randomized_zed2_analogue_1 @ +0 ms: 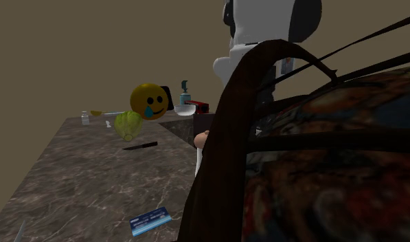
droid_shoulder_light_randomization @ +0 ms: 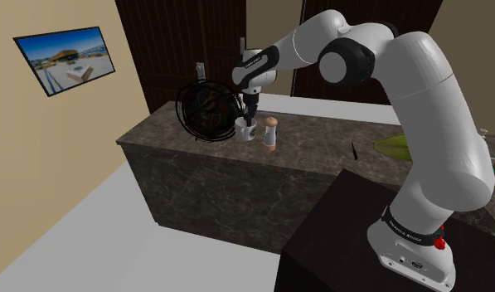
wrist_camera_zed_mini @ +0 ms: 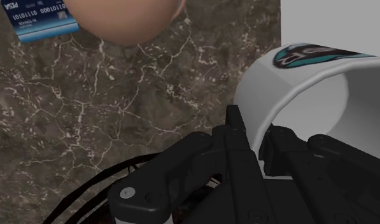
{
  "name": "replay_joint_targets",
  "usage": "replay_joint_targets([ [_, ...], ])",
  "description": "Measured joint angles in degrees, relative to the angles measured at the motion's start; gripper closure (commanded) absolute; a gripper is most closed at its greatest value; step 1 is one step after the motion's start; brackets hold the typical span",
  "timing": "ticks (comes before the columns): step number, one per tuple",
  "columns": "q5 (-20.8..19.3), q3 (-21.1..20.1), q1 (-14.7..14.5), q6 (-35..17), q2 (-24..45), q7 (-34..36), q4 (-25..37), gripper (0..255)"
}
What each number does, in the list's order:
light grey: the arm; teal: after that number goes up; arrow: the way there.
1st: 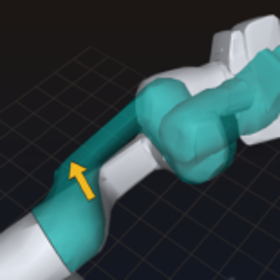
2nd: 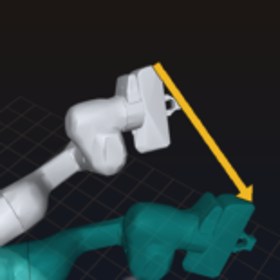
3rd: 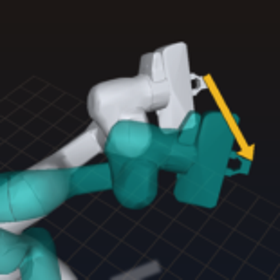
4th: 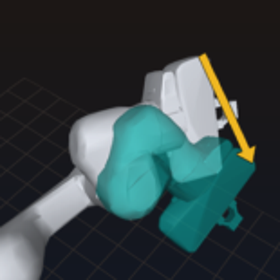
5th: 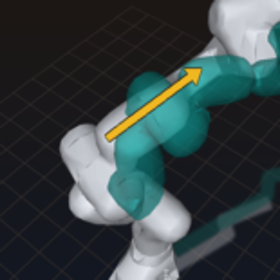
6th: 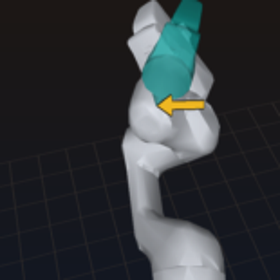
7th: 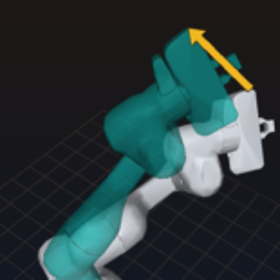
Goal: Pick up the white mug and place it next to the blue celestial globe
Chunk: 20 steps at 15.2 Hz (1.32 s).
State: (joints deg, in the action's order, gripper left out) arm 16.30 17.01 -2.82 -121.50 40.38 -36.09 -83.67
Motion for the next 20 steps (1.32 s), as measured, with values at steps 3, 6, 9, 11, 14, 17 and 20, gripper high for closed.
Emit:
replay_joint_targets([
  [3,0.36,-0.24,0.12,-1.56,0.92,-0.33,-0.69,255],
  [6,0.76,-0.54,0.35,-3.01,2.21,-0.68,-0.87,255],
  [9,1.16,-0.88,0.46,-4.55,3.61,-0.90,-1.03,255],
  [11,1.45,-1.11,0.67,-5.45,4.70,-1.11,-0.85,255],
  [14,1.83,-1.44,0.95,-6.75,6.08,-1.45,-0.80,255],
  [17,2.22,-1.80,1.15,-8.08,7.65,-1.68,-0.56,255],
  [20,2.62,-2.20,1.41,-9.40,9.46,-1.90,-0.06,255],
])
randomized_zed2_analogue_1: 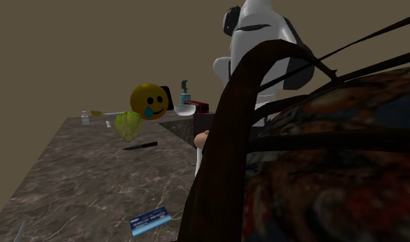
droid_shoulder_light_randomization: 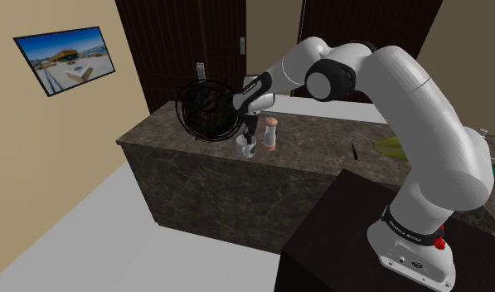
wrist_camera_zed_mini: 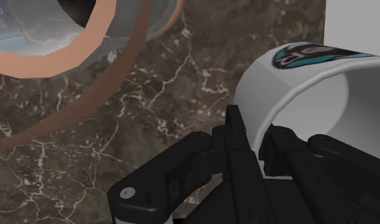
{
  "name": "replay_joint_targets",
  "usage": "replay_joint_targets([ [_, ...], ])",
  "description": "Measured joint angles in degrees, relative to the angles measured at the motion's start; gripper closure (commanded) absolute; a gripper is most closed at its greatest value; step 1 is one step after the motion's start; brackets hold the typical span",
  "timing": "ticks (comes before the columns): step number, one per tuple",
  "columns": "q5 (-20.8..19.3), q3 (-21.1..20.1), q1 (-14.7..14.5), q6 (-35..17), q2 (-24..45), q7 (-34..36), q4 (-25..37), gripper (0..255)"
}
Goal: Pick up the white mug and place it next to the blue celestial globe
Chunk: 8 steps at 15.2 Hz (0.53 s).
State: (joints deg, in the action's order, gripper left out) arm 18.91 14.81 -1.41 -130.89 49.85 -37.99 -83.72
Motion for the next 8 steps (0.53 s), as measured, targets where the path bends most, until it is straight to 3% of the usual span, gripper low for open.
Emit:
replay_joint_targets([
  [8,0.34,-0.07,0.16,-1.21,0.59,-0.20,0.10,255],
])
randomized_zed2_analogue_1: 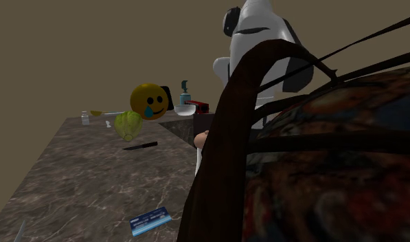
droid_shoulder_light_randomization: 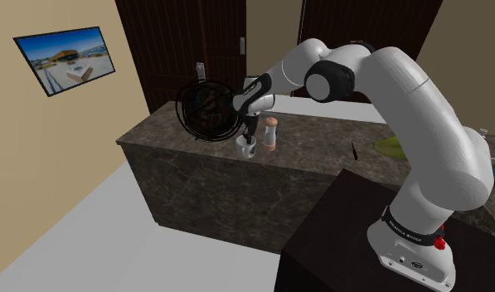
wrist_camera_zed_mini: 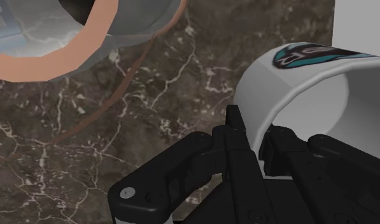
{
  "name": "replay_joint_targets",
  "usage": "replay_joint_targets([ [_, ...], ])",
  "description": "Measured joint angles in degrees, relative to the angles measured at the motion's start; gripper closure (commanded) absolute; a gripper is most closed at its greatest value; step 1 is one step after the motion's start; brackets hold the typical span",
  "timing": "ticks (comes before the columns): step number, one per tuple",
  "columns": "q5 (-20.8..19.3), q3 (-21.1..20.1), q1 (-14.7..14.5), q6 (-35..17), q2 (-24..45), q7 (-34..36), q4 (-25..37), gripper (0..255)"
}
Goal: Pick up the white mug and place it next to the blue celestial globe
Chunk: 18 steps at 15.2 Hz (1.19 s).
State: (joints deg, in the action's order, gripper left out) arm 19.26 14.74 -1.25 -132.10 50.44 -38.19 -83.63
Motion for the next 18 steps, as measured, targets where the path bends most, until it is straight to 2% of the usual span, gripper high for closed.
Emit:
replay_joint_targets([
  [1,-0.01,0.02,-0.01,0.10,0.05,0.05,0.11,0],
  [7,-0.02,0.05,-0.01,0.24,0.10,0.09,0.22,0],
  [11,-0.93,0.84,-0.71,3.22,-3.85,0.50,-1.28,0],
  [18,-1.15,1.03,-0.64,4.25,-4.36,0.58,-0.80,0],
])
